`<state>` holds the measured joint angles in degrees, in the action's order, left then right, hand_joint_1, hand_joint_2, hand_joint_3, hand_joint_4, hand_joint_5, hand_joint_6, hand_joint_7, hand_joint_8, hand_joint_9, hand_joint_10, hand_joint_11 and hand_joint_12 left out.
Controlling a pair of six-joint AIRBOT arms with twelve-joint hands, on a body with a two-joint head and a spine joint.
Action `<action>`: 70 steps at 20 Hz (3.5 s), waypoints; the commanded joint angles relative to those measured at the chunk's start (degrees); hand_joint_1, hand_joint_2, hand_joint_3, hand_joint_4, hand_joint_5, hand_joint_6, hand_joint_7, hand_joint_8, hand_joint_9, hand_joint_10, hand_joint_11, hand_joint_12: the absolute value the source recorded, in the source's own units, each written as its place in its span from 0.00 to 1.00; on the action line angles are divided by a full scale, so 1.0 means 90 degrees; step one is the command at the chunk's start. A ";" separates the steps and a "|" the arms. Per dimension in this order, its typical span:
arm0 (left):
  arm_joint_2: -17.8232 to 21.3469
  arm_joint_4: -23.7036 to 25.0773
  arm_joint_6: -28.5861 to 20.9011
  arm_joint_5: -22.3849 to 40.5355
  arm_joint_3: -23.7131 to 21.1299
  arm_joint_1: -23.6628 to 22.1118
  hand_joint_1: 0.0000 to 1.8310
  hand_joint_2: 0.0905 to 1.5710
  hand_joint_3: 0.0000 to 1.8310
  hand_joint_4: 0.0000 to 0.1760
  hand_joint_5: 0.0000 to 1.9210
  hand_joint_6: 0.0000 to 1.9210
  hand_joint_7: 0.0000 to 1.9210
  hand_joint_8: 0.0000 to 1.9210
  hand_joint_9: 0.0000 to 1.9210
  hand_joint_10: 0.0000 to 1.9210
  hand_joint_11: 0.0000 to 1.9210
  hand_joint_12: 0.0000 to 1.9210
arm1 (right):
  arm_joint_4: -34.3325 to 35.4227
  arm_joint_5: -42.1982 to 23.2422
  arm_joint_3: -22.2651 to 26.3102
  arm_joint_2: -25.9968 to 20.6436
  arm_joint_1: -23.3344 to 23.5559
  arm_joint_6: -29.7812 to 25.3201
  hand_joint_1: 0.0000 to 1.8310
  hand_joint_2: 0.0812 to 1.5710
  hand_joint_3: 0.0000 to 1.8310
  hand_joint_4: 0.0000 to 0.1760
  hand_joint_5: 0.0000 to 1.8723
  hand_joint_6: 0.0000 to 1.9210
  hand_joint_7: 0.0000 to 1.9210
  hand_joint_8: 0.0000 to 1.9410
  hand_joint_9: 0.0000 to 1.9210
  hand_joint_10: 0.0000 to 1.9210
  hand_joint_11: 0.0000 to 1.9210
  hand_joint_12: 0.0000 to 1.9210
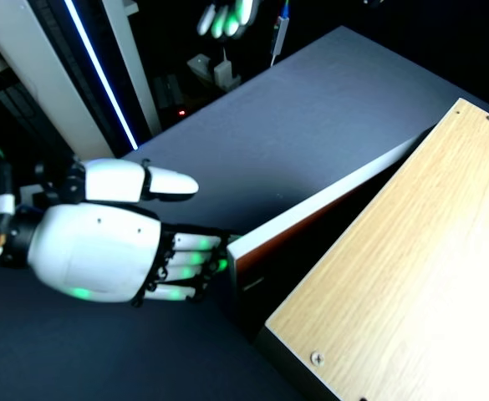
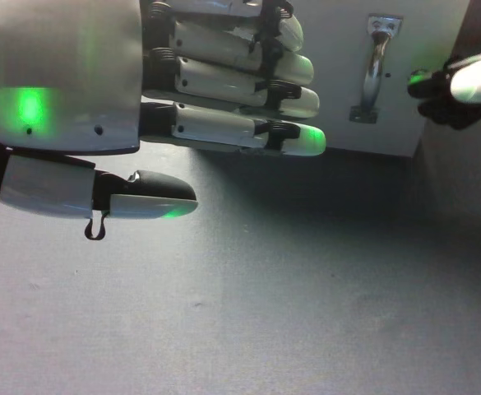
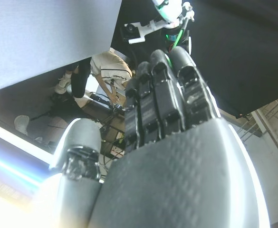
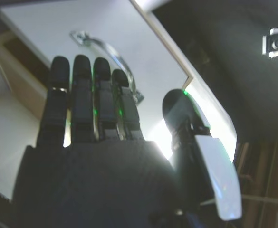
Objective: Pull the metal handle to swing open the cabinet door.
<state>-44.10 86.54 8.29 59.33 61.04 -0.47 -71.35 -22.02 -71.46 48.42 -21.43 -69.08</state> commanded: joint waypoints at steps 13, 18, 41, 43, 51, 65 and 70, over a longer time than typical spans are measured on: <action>0.0038 -0.0589 0.0030 0.0153 0.0001 -0.0080 0.00 1.00 0.06 0.00 0.17 0.00 0.21 0.00 0.20 0.00 0.00 0.44 | -0.0144 -0.0307 -0.0242 -0.0243 -0.0046 0.0963 0.00 1.00 0.03 0.00 0.15 0.00 0.21 0.00 0.19 0.00 0.00 0.45; 0.0038 -0.0589 0.0030 0.0153 0.0001 -0.0080 0.00 1.00 0.06 0.00 0.17 0.00 0.21 0.00 0.20 0.00 0.00 0.44 | -0.0352 -0.0306 -0.0303 -0.0199 -0.0042 0.2123 0.00 1.00 0.03 0.00 0.15 0.00 0.21 0.00 0.19 0.00 0.00 0.45; 0.0038 -0.0589 0.0030 0.0153 0.0001 -0.0080 0.00 1.00 0.06 0.00 0.17 0.00 0.21 0.00 0.20 0.00 0.00 0.44 | -0.0864 0.0411 -0.1612 0.0928 0.0336 0.2925 0.00 1.00 0.03 0.00 0.16 0.00 0.22 0.00 0.21 0.00 0.00 0.47; 0.0038 -0.0589 0.0030 0.0153 0.0001 -0.0080 0.00 1.00 0.07 0.00 0.17 0.00 0.21 0.00 0.20 0.00 0.00 0.43 | -0.0837 0.0504 -0.1615 0.0991 0.0358 0.2803 0.00 1.00 0.03 0.00 0.16 0.00 0.22 0.00 0.21 0.00 0.00 0.47; 0.0038 -0.0589 0.0030 0.0153 0.0001 -0.0080 0.00 1.00 0.07 0.00 0.17 0.00 0.20 0.00 0.19 0.00 0.00 0.42 | -0.0720 0.0756 -0.1480 0.1098 0.0373 0.2144 0.00 1.00 0.04 0.00 0.16 0.00 0.21 0.00 0.20 0.00 0.00 0.46; 0.0038 -0.0589 0.0030 0.0153 0.0001 -0.0080 0.00 1.00 0.07 0.00 0.17 0.00 0.21 0.00 0.20 0.00 0.00 0.42 | -0.0582 0.0414 -0.1268 0.1097 0.0373 0.2085 0.00 1.00 0.03 0.00 0.16 0.00 0.22 0.00 0.21 0.00 0.00 0.48; 0.0038 -0.0589 0.0030 0.0153 0.0001 -0.0080 0.00 1.00 0.07 0.00 0.17 0.00 0.21 0.00 0.20 0.00 0.00 0.43 | -0.0445 -0.0096 -0.1258 0.1097 0.0373 0.2085 0.00 1.00 0.03 0.00 0.16 0.00 0.22 0.00 0.21 0.00 0.00 0.48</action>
<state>-44.10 86.52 8.29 59.31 61.04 -0.47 -77.76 -21.08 -82.81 58.78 -18.74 -49.76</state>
